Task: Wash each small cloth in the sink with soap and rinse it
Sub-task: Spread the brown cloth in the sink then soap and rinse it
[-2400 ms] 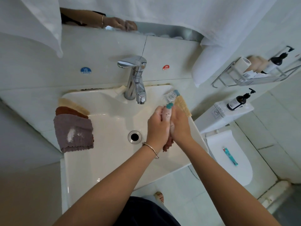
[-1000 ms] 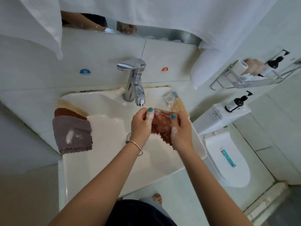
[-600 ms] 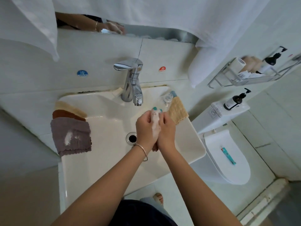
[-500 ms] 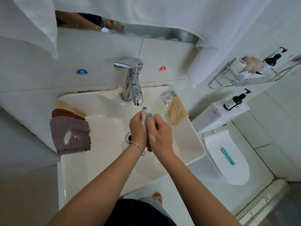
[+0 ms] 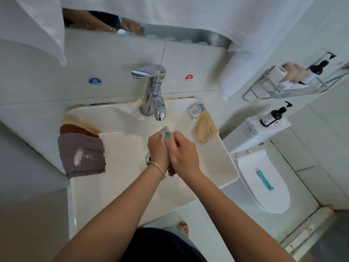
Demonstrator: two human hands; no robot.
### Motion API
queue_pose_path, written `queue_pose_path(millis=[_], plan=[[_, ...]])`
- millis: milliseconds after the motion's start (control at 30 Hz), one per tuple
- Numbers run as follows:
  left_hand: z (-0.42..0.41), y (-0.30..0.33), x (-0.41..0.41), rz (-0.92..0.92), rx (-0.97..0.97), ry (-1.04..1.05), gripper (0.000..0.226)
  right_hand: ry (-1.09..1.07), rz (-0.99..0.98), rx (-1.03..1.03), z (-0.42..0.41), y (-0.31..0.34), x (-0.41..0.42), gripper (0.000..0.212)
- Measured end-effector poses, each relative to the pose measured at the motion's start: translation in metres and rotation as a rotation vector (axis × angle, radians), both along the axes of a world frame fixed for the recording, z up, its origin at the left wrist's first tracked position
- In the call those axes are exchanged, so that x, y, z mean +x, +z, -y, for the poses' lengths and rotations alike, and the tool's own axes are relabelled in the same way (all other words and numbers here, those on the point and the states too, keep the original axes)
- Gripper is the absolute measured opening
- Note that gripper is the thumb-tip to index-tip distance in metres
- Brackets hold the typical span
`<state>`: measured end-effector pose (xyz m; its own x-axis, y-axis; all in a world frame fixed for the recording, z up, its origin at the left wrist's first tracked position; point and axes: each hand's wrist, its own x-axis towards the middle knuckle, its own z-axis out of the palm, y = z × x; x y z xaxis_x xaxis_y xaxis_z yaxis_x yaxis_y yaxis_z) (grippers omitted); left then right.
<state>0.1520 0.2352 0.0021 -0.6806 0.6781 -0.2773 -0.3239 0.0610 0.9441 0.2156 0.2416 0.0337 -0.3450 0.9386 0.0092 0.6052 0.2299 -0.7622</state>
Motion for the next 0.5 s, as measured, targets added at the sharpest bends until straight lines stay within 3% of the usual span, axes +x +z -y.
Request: queue_pose_path(millis=[133,233,300,400,500], plan=[[0.006,0.012,0.011,-0.058,0.08,-0.06,0.037,-0.115,0.025,-0.021,-0.016,0.003,-0.001,0.038],[0.002,0.013,-0.003,0.058,0.053,0.004,0.04,0.122,0.213,0.107,-0.003,0.005,-0.003,0.03],[0.003,0.012,-0.004,0.019,0.093,-0.018,0.04,0.141,0.292,0.144,-0.007,0.006,-0.003,0.031],[0.005,0.018,0.0,-0.043,0.128,-0.045,0.038,0.019,0.167,0.098,-0.019,0.002,-0.003,0.028],[0.002,0.016,-0.009,0.01,0.119,-0.009,0.044,0.136,0.197,0.11,-0.01,-0.004,-0.005,0.02]])
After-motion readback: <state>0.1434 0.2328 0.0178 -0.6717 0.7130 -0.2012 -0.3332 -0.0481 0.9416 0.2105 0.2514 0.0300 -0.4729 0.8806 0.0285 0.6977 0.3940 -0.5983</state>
